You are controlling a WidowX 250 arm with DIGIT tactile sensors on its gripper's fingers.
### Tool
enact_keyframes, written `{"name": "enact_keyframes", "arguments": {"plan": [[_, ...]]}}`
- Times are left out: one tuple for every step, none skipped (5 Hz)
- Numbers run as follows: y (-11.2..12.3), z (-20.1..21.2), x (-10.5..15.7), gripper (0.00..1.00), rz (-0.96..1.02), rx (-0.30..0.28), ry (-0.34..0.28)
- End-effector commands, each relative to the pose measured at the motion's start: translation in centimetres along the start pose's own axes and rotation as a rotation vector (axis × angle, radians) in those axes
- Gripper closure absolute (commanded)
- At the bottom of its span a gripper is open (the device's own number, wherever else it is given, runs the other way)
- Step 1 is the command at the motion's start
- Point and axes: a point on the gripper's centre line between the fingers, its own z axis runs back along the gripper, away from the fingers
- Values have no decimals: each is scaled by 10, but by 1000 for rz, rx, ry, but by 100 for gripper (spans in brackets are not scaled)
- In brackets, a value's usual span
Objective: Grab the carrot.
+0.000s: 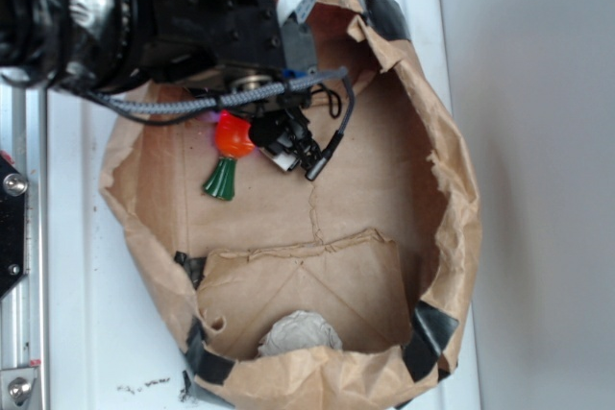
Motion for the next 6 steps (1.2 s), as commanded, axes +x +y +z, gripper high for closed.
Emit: {"name": "enact_keyframes", "arguments": {"plan": [[8, 18, -3, 100, 6, -11, -40], [11, 37, 7, 100, 19, -35, -60], [13, 57, 16, 100, 39, -67, -57], [8, 90, 24, 100, 61, -80, -8], [1, 118, 25, 100, 42, -91, 48], [-16, 143, 12, 100, 1, -57, 28]]}}
